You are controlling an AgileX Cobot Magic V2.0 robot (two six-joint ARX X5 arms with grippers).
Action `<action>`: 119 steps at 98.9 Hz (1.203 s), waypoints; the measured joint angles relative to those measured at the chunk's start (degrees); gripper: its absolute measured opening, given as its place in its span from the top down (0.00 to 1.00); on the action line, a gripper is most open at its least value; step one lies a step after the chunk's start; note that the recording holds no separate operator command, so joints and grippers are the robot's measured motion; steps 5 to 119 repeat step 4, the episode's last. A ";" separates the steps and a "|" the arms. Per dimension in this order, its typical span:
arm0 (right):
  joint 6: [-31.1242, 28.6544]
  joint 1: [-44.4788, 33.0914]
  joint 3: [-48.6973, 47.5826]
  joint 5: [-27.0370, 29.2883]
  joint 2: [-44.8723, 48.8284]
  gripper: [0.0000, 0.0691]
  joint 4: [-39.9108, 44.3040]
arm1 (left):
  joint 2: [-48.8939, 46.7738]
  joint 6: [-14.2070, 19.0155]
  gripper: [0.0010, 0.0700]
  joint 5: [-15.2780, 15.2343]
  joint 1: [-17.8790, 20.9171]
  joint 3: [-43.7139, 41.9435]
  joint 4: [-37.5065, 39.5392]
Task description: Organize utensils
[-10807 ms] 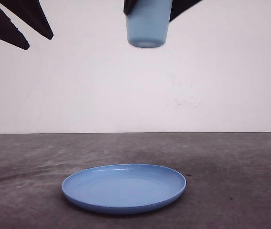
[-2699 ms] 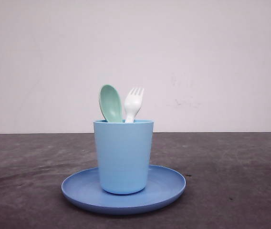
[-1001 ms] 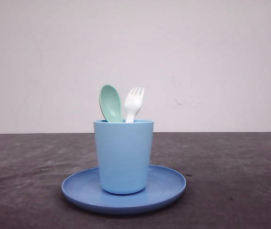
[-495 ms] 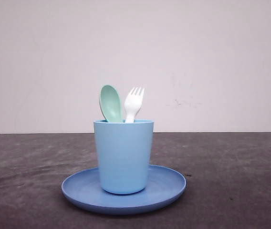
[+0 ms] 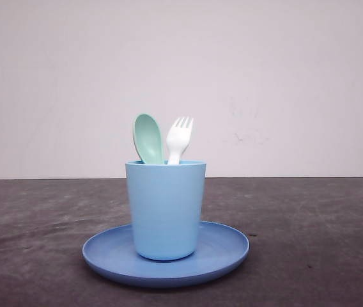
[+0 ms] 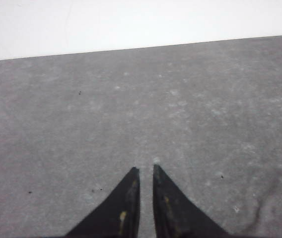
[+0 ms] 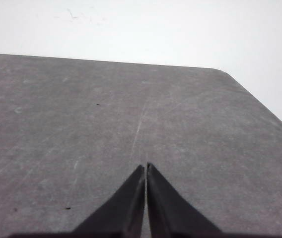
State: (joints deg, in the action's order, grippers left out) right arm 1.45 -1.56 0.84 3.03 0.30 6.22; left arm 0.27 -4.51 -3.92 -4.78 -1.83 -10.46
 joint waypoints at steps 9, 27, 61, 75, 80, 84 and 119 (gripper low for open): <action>0.00 0.00 0.00 0.00 0.00 0.99 -0.02 | 0.00 0.00 0.98 0.00 0.00 0.00 0.00; 0.00 0.00 0.00 0.00 0.00 0.99 -0.02 | 0.00 0.00 0.98 0.00 0.00 0.00 0.00; 0.00 0.00 0.00 0.00 0.00 0.99 -0.02 | 0.00 0.00 0.98 0.00 0.00 0.00 0.00; 0.00 0.00 0.00 0.00 0.00 0.99 -0.02 | 0.00 0.00 0.98 0.00 0.00 0.00 0.00; 0.00 0.00 0.00 0.00 0.00 0.99 -0.02 | 0.00 0.00 0.98 0.00 0.00 0.00 0.00; 0.00 0.00 0.00 0.00 0.00 0.99 -0.02 | 0.00 0.00 0.98 0.00 0.00 0.00 0.00; 0.00 0.00 0.00 0.00 0.00 0.99 -0.02 | 0.00 0.00 0.98 0.00 0.00 0.00 0.00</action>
